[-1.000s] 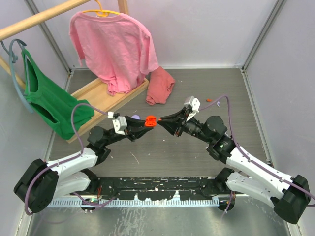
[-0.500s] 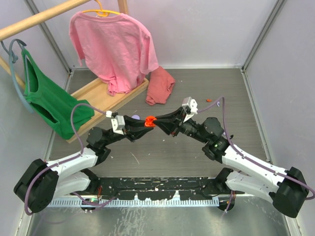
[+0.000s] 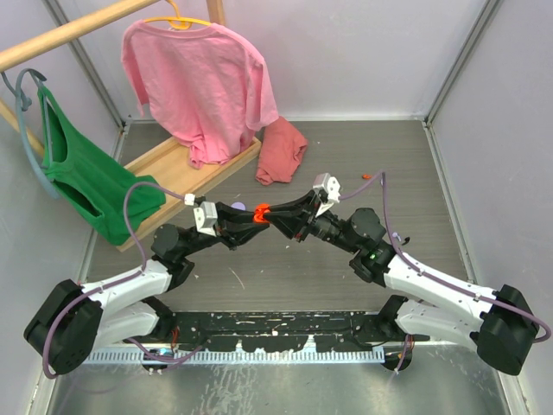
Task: Insert the wireless bluetooth earbuds into the charging case
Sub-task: Place the earbud in the charging case, then pick up the charging case at the center of the board.
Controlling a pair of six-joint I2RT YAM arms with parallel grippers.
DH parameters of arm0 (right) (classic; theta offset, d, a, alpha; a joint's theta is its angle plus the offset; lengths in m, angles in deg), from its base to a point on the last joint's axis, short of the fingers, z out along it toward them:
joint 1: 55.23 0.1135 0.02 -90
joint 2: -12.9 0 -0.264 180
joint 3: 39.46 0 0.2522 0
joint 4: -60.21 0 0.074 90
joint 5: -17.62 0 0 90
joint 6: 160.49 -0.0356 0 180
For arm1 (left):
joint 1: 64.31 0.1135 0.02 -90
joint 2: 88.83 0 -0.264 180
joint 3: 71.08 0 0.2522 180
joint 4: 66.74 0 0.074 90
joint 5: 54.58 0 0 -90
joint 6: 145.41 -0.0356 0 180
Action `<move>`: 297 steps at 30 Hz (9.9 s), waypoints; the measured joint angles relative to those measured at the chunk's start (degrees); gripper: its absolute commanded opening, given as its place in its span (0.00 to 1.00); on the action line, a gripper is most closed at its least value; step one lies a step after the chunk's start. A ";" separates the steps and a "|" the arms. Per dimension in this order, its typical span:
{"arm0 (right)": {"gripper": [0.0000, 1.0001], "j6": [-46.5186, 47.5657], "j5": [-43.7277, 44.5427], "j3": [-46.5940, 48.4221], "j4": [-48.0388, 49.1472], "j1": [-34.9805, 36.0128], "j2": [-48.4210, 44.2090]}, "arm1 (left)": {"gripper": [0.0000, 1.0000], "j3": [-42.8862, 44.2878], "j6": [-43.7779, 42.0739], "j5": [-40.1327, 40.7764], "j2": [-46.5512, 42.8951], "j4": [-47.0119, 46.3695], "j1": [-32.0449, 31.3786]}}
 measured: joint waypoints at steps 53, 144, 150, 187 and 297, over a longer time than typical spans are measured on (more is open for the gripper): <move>0.50 4.59 -3.58 1.40 -0.20 1.49 2.40 | 0.00 -1.49 6.34 5.60 -2.64 -1.57 -0.26; 0.84 8.96 23.21 26.18 -40.68 -38.14 36.83 | 0.00 -8.83 -8.13 10.67 -8.39 12.48 -0.31; 0.82 9.01 18.84 32.92 -40.30 -43.91 46.60 | 0.00 -8.83 -9.14 11.10 -10.29 14.60 -0.31; 0.66 8.24 12.90 47.54 -52.85 -49.59 61.09 | 0.00 -8.83 -11.52 11.04 -12.39 18.95 -0.42; 0.47 14.60 18.10 53.88 -68.17 -46.45 62.97 | 0.00 -8.83 -11.54 10.05 -13.00 19.80 -0.96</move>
